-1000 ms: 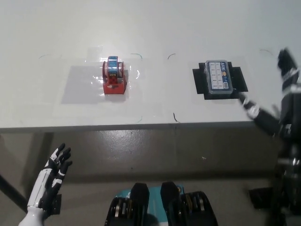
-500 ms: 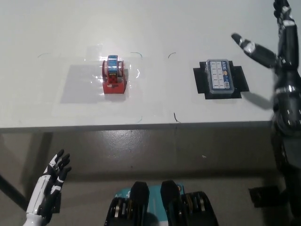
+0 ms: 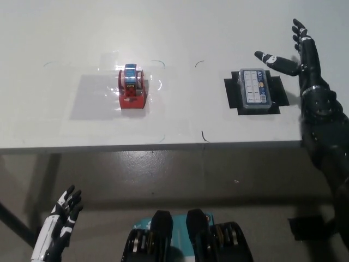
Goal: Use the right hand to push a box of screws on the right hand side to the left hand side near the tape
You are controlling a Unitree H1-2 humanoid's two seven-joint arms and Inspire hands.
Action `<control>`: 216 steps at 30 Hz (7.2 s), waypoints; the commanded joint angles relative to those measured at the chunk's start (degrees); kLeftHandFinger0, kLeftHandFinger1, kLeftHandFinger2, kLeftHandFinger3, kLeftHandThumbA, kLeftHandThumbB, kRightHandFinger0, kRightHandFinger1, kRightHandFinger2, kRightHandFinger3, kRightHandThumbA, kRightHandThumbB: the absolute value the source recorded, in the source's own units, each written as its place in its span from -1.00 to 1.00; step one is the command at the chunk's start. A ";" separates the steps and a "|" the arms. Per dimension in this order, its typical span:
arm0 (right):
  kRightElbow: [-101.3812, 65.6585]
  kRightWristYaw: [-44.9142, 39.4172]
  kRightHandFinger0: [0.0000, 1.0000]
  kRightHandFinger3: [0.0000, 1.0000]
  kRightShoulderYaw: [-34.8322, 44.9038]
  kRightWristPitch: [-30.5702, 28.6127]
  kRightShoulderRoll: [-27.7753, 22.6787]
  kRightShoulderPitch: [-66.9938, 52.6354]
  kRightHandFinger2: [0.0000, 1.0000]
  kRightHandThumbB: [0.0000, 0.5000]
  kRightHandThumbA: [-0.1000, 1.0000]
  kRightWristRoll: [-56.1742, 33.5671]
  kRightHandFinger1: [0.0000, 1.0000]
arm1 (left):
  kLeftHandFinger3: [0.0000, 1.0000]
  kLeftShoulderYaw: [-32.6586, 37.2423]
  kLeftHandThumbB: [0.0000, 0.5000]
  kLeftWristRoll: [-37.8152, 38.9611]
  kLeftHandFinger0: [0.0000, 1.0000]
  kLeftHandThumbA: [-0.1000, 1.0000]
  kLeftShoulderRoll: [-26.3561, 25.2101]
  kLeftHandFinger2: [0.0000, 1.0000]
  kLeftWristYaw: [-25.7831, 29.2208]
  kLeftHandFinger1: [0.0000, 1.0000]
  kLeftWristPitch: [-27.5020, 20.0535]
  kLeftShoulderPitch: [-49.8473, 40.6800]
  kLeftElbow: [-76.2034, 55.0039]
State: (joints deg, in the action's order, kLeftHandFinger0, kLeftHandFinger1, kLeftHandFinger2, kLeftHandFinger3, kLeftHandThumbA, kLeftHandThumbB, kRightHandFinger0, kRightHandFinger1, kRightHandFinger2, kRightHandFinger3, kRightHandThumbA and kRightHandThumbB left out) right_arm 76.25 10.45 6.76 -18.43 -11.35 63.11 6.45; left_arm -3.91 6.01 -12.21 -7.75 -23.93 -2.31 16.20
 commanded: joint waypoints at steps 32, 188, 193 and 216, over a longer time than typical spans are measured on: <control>4.25 1.20 1.00 1.00 1.59 -6.16 5.35 -4.49 1.00 -0.34 1.00 -6.97 1.00 | 1.00 0.03 0.05 -0.62 1.00 0.63 0.44 1.00 -0.65 1.00 -3.00 -1.79 0.01; -87.08 -8.76 1.00 1.00 -15.63 -8.50 9.98 -56.99 1.00 -0.44 1.00 -2.76 1.00 | 1.00 -1.15 0.07 0.78 1.00 0.67 -1.94 1.00 -1.52 1.00 -1.57 -1.12 -2.89; -85.38 -7.56 1.00 1.00 -15.02 -8.50 7.72 -59.98 1.00 -0.36 1.00 -2.16 1.00 | 1.00 -1.86 0.15 2.23 1.00 0.64 -2.61 1.00 -1.88 1.00 -1.91 1.32 -2.52; -64.44 -6.88 1.00 1.00 -11.62 -8.50 6.02 -58.53 1.00 0.01 1.00 -4.30 1.00 | 1.00 -2.98 0.23 2.67 1.00 0.72 -3.11 1.00 -2.71 1.00 -2.00 2.63 -1.50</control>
State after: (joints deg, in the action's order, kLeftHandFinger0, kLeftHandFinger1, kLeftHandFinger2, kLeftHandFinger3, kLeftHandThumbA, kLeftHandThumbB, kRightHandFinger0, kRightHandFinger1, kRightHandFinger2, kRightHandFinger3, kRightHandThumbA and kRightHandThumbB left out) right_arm 11.21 3.55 -6.22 -24.75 -5.78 2.62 2.98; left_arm -6.37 8.32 -14.39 -10.26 -24.34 -0.32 15.32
